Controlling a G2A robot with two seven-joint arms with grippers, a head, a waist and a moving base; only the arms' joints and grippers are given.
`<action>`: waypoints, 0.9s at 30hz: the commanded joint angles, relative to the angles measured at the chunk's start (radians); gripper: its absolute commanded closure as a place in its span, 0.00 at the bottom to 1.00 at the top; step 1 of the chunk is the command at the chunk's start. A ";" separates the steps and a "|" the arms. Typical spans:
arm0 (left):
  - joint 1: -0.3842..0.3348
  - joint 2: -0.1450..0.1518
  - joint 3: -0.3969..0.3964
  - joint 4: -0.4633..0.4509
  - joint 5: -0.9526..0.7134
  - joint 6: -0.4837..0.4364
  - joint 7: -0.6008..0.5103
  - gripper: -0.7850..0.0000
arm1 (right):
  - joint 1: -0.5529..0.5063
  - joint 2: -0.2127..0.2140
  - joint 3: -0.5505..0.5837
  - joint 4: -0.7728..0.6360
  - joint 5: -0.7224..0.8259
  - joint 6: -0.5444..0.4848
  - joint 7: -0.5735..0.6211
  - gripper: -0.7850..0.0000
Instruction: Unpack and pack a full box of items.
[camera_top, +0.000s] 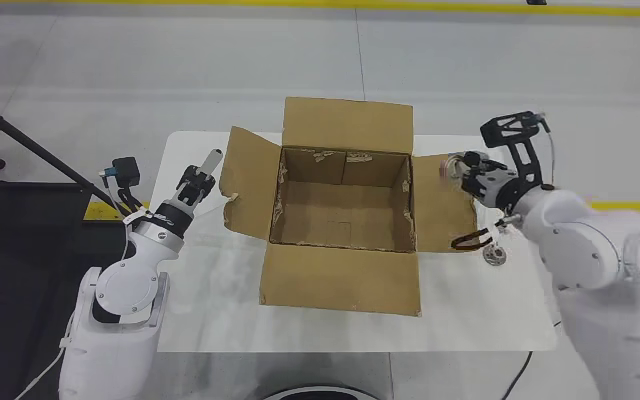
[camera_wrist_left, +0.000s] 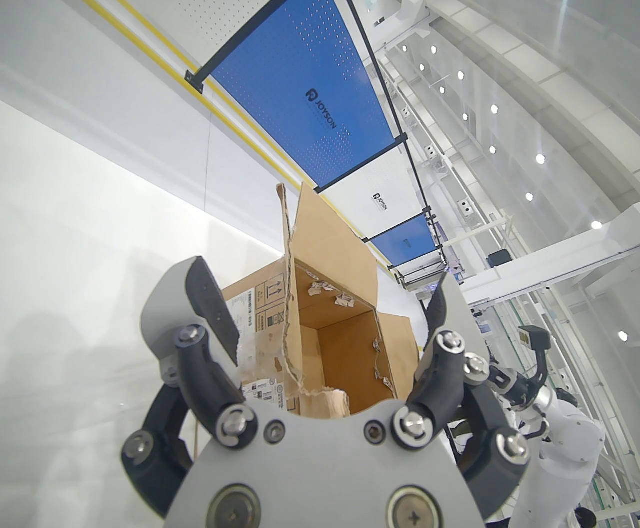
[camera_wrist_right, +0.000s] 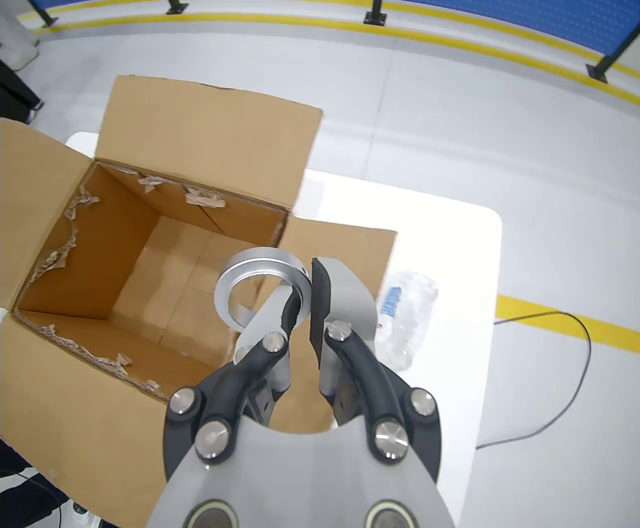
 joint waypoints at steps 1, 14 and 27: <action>0.000 0.000 0.000 0.000 0.000 0.000 0.000 0.00 | 0.074 -0.018 -0.124 0.051 -0.015 -0.001 -0.017 1.00; 0.000 0.000 0.000 0.000 0.000 0.000 0.000 0.00 | 0.534 -0.274 -0.785 0.575 -0.034 0.070 -0.039 1.00; 0.000 0.000 0.000 0.000 0.000 0.000 0.000 0.00 | 0.618 -0.508 -1.016 0.939 -0.022 -0.004 -0.030 1.00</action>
